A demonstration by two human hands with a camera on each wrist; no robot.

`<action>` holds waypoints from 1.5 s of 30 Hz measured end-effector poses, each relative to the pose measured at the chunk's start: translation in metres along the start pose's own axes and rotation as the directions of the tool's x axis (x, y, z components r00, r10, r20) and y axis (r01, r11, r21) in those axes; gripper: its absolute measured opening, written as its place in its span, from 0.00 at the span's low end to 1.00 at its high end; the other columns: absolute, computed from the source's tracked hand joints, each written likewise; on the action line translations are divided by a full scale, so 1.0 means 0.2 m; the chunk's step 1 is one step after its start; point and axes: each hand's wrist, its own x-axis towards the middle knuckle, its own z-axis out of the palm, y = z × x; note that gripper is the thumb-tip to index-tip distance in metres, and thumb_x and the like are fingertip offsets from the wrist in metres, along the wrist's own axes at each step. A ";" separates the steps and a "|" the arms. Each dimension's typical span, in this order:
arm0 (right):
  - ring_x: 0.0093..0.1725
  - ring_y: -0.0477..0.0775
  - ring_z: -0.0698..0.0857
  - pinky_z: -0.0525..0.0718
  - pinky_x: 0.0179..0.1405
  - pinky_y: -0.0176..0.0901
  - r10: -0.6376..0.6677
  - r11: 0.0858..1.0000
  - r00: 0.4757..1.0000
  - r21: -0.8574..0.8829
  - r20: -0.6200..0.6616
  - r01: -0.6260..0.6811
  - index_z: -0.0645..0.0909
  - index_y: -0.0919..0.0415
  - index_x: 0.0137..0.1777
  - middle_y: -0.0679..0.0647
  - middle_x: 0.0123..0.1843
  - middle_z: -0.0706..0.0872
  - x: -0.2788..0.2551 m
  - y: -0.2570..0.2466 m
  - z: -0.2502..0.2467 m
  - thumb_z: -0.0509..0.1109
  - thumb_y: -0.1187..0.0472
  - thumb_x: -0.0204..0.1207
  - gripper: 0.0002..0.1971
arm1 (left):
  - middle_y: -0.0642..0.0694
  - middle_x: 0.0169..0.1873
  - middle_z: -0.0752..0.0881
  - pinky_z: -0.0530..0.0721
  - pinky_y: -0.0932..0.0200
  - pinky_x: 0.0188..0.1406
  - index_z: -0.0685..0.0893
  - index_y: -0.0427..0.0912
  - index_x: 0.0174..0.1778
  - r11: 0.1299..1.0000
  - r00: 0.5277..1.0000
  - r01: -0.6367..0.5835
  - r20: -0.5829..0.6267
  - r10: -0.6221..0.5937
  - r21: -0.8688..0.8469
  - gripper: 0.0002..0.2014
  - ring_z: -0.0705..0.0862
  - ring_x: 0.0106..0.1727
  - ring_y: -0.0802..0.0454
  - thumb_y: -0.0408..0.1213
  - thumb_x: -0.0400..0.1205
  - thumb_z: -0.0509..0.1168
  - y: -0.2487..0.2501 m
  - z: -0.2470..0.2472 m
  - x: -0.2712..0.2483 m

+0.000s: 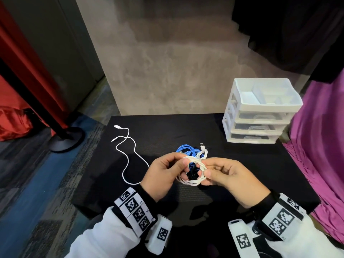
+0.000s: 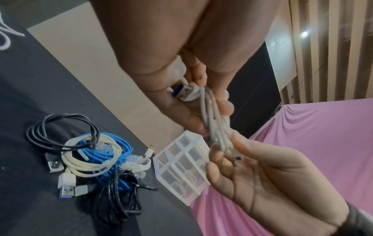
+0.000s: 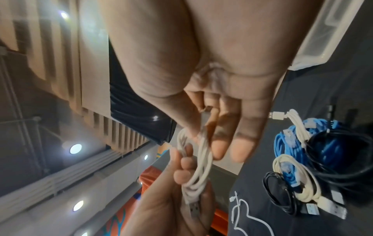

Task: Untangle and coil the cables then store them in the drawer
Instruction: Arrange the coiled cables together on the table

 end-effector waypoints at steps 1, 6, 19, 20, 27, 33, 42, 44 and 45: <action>0.53 0.59 0.90 0.91 0.59 0.54 0.004 1.000 1.000 -0.022 -0.031 -0.005 0.90 0.59 0.61 0.60 0.52 0.93 0.01 0.02 0.00 0.70 0.72 0.85 0.12 | 0.43 0.34 0.86 0.85 0.60 0.36 0.87 0.30 0.52 1.000 1.000 0.005 -0.004 -0.005 -0.005 0.07 0.84 0.30 0.52 0.31 0.85 0.68 -0.01 0.01 0.00; 0.45 0.55 0.86 0.87 0.57 0.60 -0.116 0.977 0.978 -0.199 -0.173 0.080 0.87 0.49 0.56 0.51 0.41 0.88 0.05 0.08 0.05 0.81 0.67 0.77 0.13 | 0.40 0.37 0.87 0.87 0.59 0.40 0.86 0.31 0.52 0.998 1.000 0.021 0.000 -0.021 -0.055 0.05 0.87 0.35 0.49 0.30 0.86 0.67 -0.05 0.04 -0.01; 0.46 0.51 0.90 0.91 0.47 0.44 0.162 0.986 0.982 -0.029 -0.093 -0.166 0.91 0.62 0.59 0.63 0.49 0.95 0.07 0.22 0.02 0.74 0.68 0.83 0.08 | 0.34 0.39 0.91 0.86 0.57 0.36 0.85 0.30 0.55 0.984 0.985 0.170 -0.053 -0.167 0.060 0.11 0.88 0.37 0.44 0.34 0.82 0.73 -0.30 -0.12 0.03; 0.44 0.52 0.89 0.90 0.46 0.44 0.181 0.981 0.979 -0.054 -0.097 -0.187 0.91 0.61 0.58 0.64 0.47 0.93 0.08 0.25 0.02 0.75 0.68 0.83 0.07 | 0.35 0.39 0.91 0.84 0.58 0.34 0.85 0.31 0.54 0.977 0.980 0.196 -0.065 -0.190 0.089 0.11 0.87 0.35 0.46 0.35 0.83 0.73 -0.33 -0.12 0.04; 0.44 0.51 0.87 0.89 0.63 0.61 0.111 0.923 0.962 -0.334 -0.248 -0.193 0.87 0.52 0.57 0.48 0.43 0.87 0.28 0.45 0.00 0.82 0.70 0.73 0.17 | 0.53 0.43 0.89 0.83 0.66 0.44 0.88 0.53 0.49 0.868 0.954 0.228 -0.281 -0.108 0.442 0.06 0.84 0.35 0.64 0.47 0.80 0.75 -0.45 -0.12 0.17; 0.51 0.46 0.88 0.85 0.61 0.41 0.044 0.741 0.967 -0.641 -0.250 -0.200 0.85 0.49 0.64 0.45 0.59 0.84 0.32 0.47 0.00 0.80 0.63 0.76 0.18 | 0.54 0.54 0.83 0.82 0.67 0.52 0.85 0.54 0.59 0.695 0.931 0.307 -0.358 -0.077 0.650 0.15 0.86 0.46 0.63 0.50 0.79 0.74 -0.50 -0.20 0.23; 0.55 0.48 0.89 0.85 0.67 0.44 0.041 0.787 0.950 -0.576 -0.308 -0.221 0.86 0.51 0.69 0.47 0.57 0.90 0.39 0.51 0.04 0.74 0.68 0.80 0.20 | 0.50 0.49 0.87 0.94 0.41 0.45 0.84 0.47 0.60 0.859 0.893 0.381 -0.375 -0.247 0.342 0.13 0.92 0.39 0.45 0.37 0.80 0.74 -0.54 -0.15 0.29; 0.58 0.48 0.89 0.83 0.70 0.41 0.037 0.802 0.953 -0.560 -0.301 -0.208 0.83 0.54 0.76 0.50 0.63 0.89 0.41 0.50 0.04 0.76 0.67 0.80 0.24 | 0.52 0.48 0.89 0.93 0.42 0.49 0.84 0.51 0.58 0.869 0.900 0.353 -0.381 -0.214 0.346 0.12 0.93 0.43 0.49 0.41 0.79 0.74 -0.52 -0.18 0.32; 0.59 0.47 0.89 0.82 0.71 0.41 0.025 0.805 0.954 -0.560 -0.298 -0.196 0.81 0.55 0.77 0.50 0.64 0.88 0.41 0.50 0.03 0.77 0.67 0.79 0.26 | 0.53 0.47 0.90 0.93 0.42 0.49 0.85 0.53 0.55 0.866 0.901 0.347 -0.387 -0.199 0.362 0.11 0.93 0.44 0.50 0.42 0.79 0.74 -0.51 -0.21 0.32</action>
